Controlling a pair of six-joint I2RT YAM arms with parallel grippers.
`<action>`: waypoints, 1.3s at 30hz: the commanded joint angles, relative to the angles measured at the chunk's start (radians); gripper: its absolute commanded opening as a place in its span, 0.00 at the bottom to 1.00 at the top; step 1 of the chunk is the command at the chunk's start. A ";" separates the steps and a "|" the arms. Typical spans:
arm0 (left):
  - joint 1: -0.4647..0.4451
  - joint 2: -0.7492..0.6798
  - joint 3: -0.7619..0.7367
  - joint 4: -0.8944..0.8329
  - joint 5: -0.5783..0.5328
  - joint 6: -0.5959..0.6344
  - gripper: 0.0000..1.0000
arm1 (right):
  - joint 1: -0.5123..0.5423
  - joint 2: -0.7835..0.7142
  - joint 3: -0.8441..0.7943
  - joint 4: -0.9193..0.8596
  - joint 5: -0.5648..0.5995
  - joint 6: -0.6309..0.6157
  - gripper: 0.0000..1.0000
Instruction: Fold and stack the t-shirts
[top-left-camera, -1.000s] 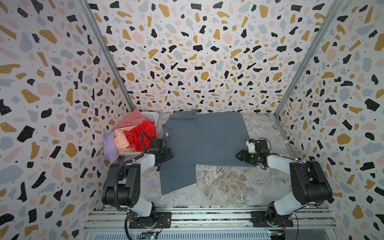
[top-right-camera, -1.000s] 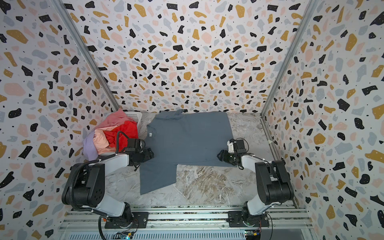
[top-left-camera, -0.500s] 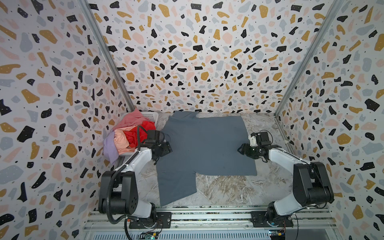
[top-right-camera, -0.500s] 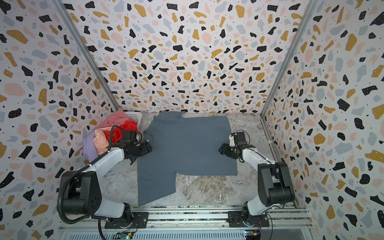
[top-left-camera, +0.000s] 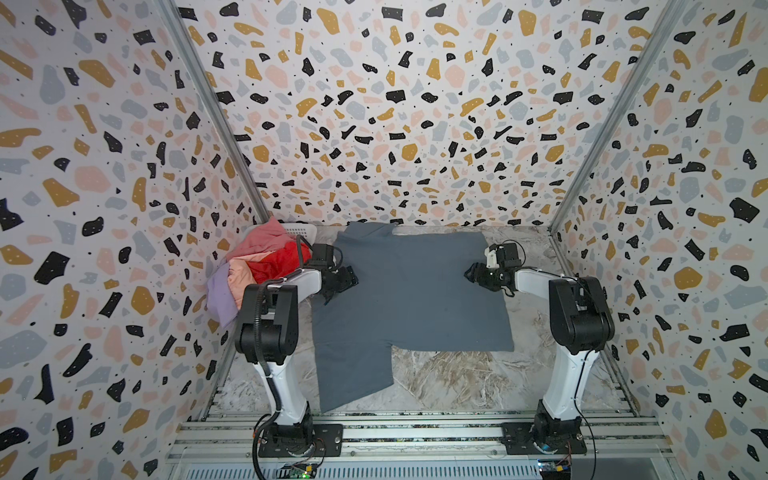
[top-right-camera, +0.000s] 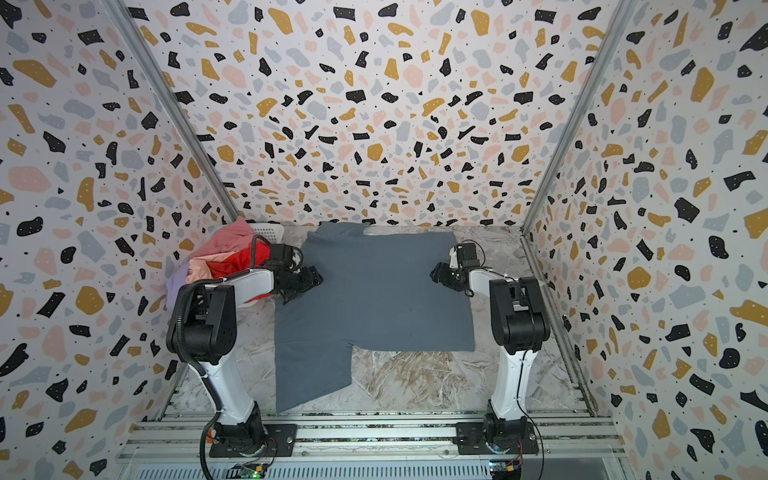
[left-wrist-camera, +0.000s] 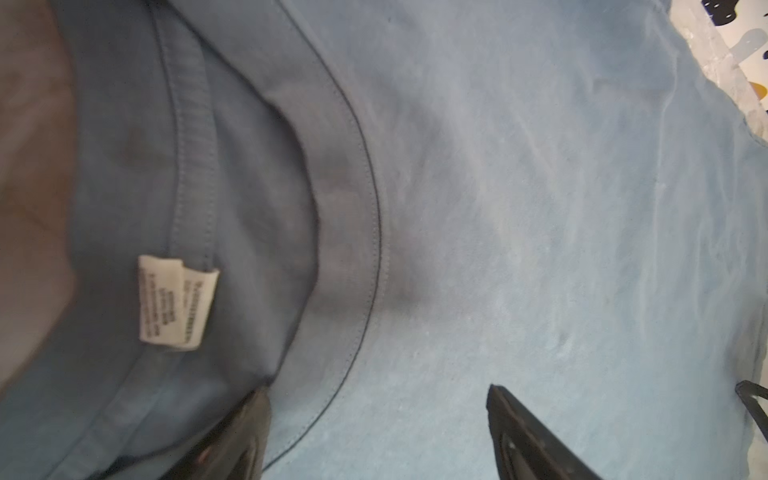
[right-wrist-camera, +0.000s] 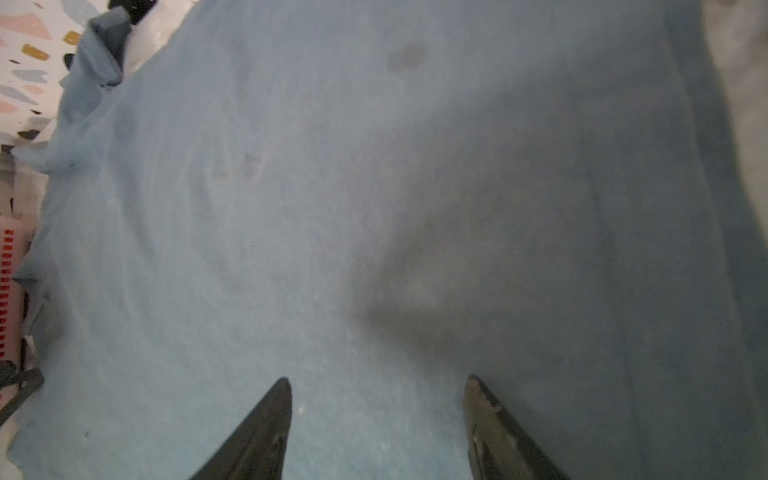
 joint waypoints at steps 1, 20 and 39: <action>-0.003 -0.028 -0.075 0.017 -0.055 -0.017 0.82 | -0.005 -0.035 -0.070 -0.032 0.014 -0.011 0.66; -0.003 -0.141 -0.163 0.007 -0.082 -0.021 0.83 | -0.045 -0.079 -0.128 -0.017 -0.002 -0.065 0.66; -0.005 0.350 0.710 -0.092 -0.013 0.098 0.79 | -0.094 0.245 0.503 0.163 -0.090 -0.030 0.73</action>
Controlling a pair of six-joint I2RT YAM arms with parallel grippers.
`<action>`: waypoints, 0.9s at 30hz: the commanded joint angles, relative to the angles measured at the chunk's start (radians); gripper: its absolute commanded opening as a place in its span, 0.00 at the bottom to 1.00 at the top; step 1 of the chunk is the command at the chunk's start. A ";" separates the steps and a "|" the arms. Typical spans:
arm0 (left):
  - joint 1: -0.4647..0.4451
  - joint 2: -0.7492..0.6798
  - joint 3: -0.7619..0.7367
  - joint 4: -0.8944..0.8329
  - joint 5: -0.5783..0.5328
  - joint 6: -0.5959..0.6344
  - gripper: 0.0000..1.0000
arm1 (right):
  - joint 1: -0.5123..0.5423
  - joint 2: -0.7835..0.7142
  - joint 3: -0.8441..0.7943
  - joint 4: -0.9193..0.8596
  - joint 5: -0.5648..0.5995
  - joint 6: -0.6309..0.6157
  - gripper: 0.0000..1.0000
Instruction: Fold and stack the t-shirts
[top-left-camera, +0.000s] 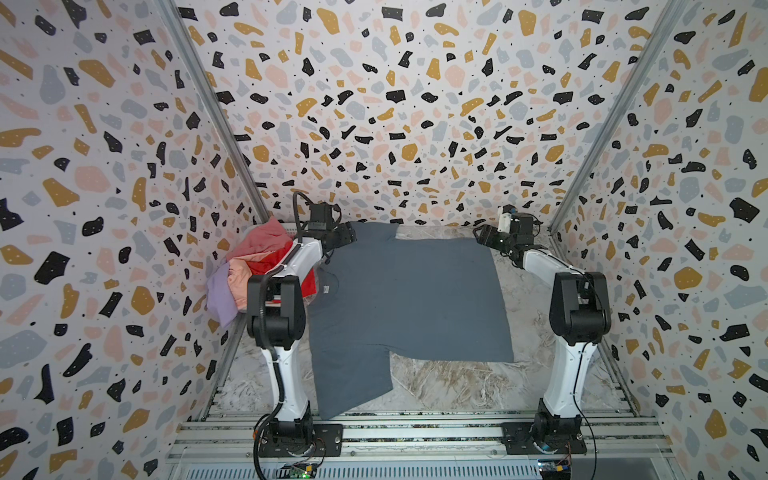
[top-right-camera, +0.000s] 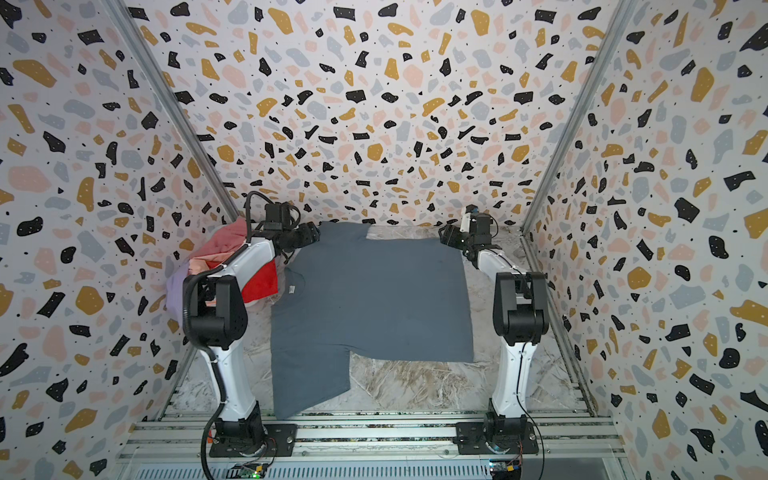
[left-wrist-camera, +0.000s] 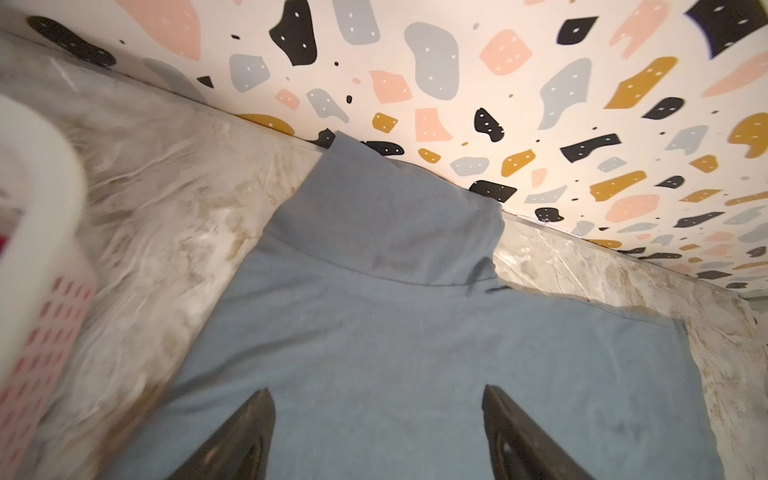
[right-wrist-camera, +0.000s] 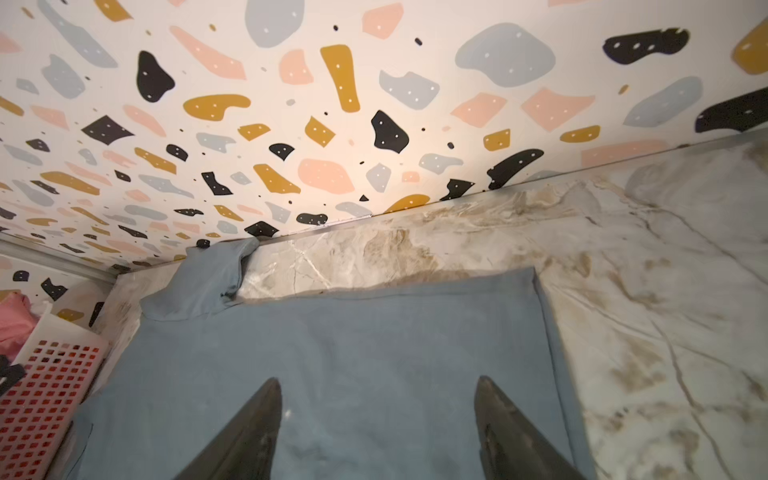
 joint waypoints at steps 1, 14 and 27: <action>0.001 0.110 0.103 0.008 0.047 -0.032 0.79 | -0.004 0.093 0.112 0.000 -0.066 0.031 0.73; -0.001 0.213 0.084 0.054 0.024 -0.108 0.78 | 0.041 0.286 0.237 -0.121 -0.079 0.009 0.70; 0.001 -0.011 -0.303 -0.011 -0.049 -0.090 0.69 | 0.011 -0.002 -0.225 -0.197 0.021 -0.111 0.69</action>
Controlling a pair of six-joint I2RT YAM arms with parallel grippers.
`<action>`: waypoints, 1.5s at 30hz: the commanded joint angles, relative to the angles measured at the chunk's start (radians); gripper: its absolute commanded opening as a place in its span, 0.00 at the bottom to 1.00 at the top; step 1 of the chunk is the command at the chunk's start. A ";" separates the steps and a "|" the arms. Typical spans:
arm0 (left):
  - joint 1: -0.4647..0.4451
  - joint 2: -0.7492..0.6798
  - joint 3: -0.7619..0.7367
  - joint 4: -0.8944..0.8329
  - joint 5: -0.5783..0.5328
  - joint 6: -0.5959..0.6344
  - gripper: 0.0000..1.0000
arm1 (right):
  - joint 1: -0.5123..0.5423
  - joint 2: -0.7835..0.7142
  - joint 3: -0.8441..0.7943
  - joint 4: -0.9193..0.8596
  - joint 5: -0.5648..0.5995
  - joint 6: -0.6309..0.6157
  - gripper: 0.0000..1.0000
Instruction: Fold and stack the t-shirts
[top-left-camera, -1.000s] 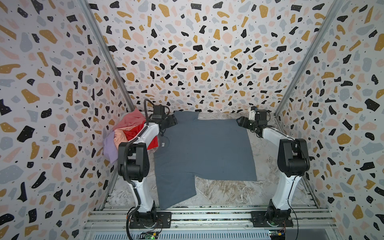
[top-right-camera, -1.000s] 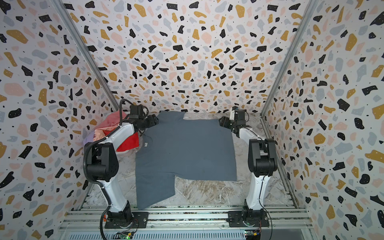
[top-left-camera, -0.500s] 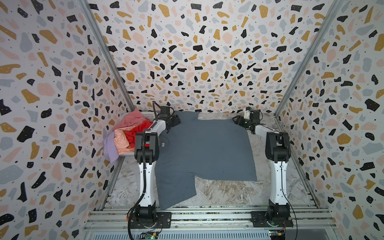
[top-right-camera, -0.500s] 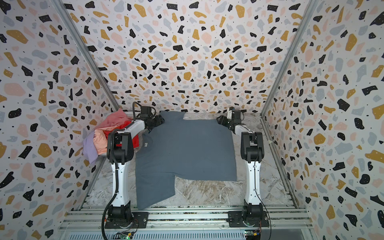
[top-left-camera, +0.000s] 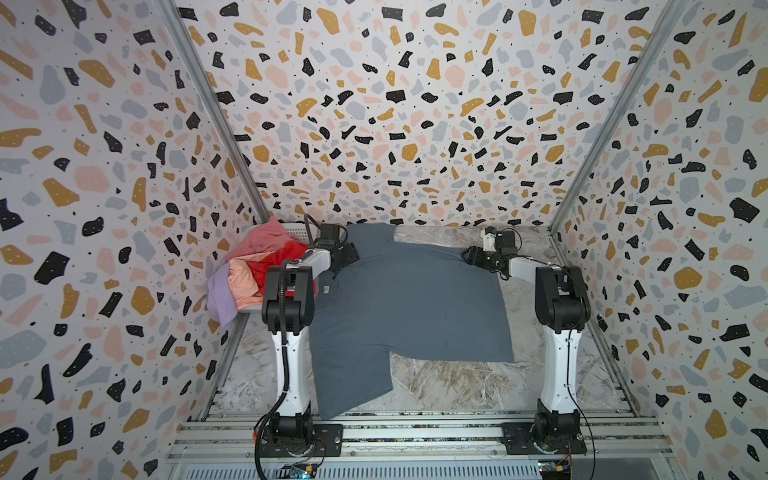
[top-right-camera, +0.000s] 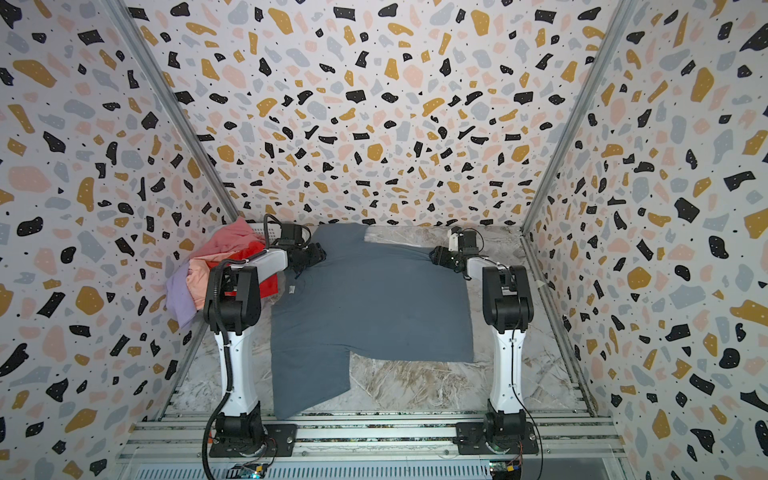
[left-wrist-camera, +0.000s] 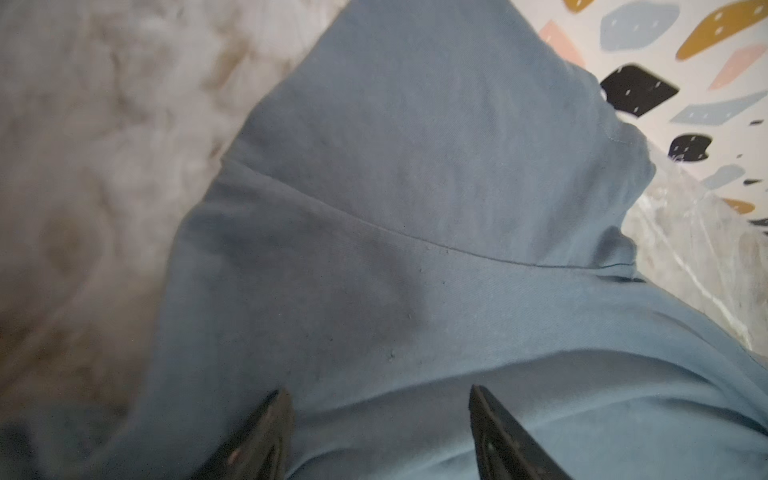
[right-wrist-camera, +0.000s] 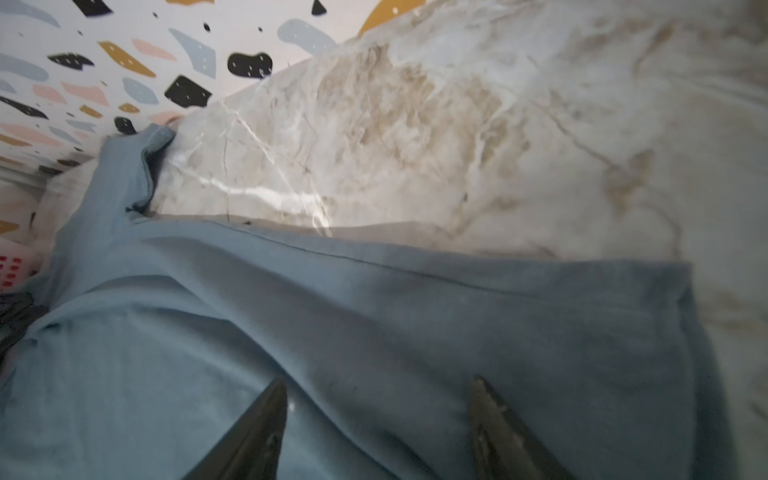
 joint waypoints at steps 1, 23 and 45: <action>0.001 -0.067 -0.097 -0.079 -0.027 0.015 0.68 | -0.024 -0.066 -0.085 -0.132 0.033 -0.044 0.69; 0.001 0.078 0.329 -0.194 -0.083 0.180 0.69 | -0.095 -0.136 0.012 -0.102 0.083 -0.035 0.81; -0.033 0.349 0.512 -0.069 -0.070 0.075 0.65 | -0.097 0.046 0.109 -0.016 0.109 -0.023 0.83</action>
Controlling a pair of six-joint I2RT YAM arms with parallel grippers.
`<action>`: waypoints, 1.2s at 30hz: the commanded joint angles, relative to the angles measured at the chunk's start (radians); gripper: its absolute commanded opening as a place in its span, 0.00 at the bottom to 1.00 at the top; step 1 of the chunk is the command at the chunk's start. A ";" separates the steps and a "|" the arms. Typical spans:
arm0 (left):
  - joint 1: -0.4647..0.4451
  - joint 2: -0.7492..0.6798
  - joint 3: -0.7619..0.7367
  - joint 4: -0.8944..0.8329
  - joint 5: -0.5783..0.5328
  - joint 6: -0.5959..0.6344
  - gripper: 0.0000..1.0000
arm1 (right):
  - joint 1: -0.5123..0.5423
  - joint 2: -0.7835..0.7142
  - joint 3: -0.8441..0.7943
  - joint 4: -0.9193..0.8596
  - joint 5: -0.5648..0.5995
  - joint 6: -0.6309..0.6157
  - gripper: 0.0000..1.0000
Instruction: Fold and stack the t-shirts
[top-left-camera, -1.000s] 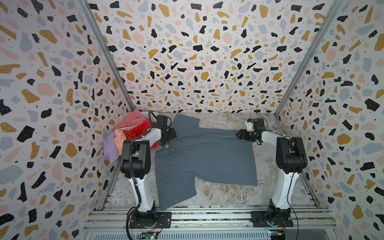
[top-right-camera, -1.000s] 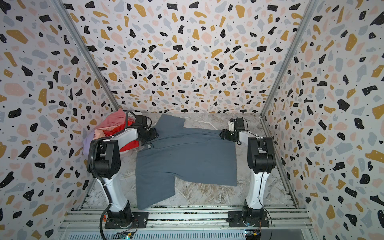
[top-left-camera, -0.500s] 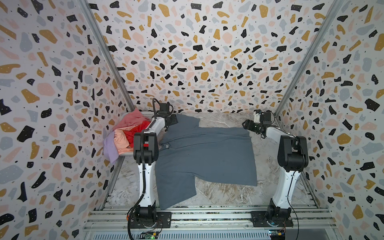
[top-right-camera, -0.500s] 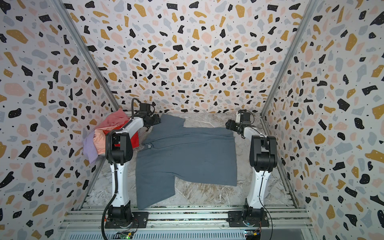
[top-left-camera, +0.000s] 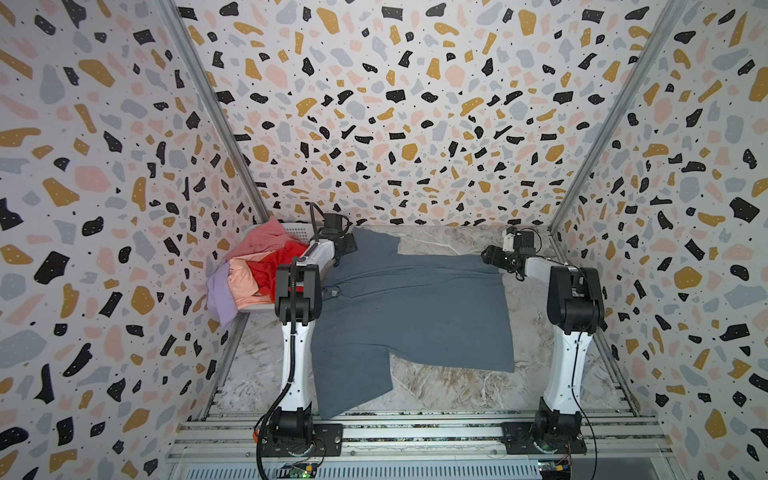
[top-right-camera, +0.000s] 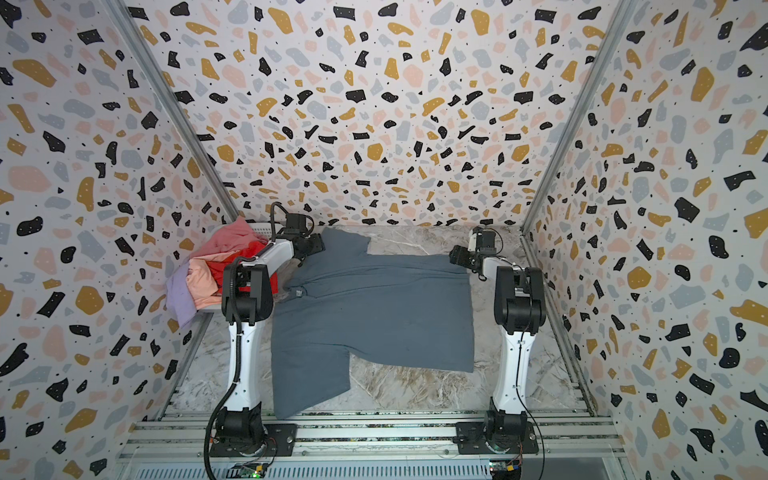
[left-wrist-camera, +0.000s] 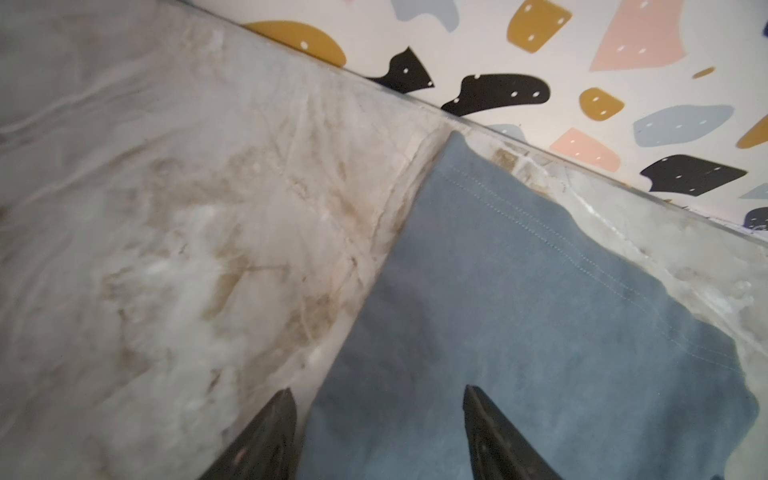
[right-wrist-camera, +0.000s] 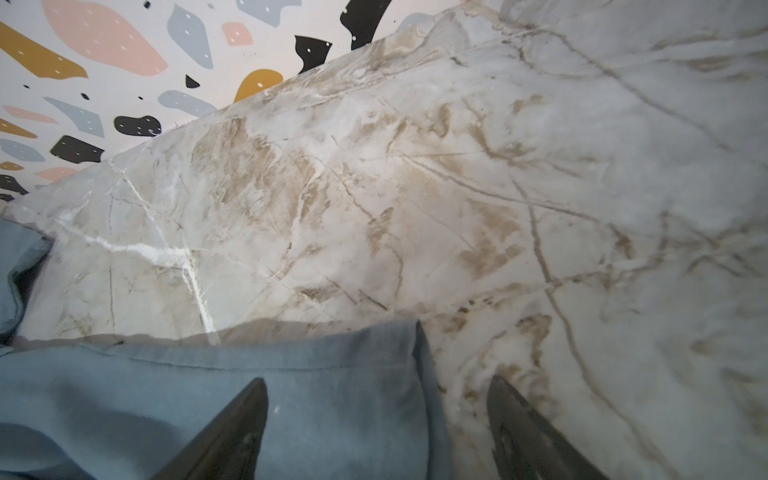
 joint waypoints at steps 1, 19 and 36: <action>-0.022 0.052 0.035 0.012 0.029 -0.034 0.63 | 0.004 0.022 0.061 -0.019 0.010 0.010 0.83; -0.024 0.044 0.024 0.026 -0.016 -0.045 0.08 | 0.091 0.147 0.297 -0.368 0.186 -0.040 0.17; 0.014 -0.193 -0.098 0.157 0.050 -0.013 0.00 | 0.082 -0.076 0.211 -0.130 0.204 -0.083 0.00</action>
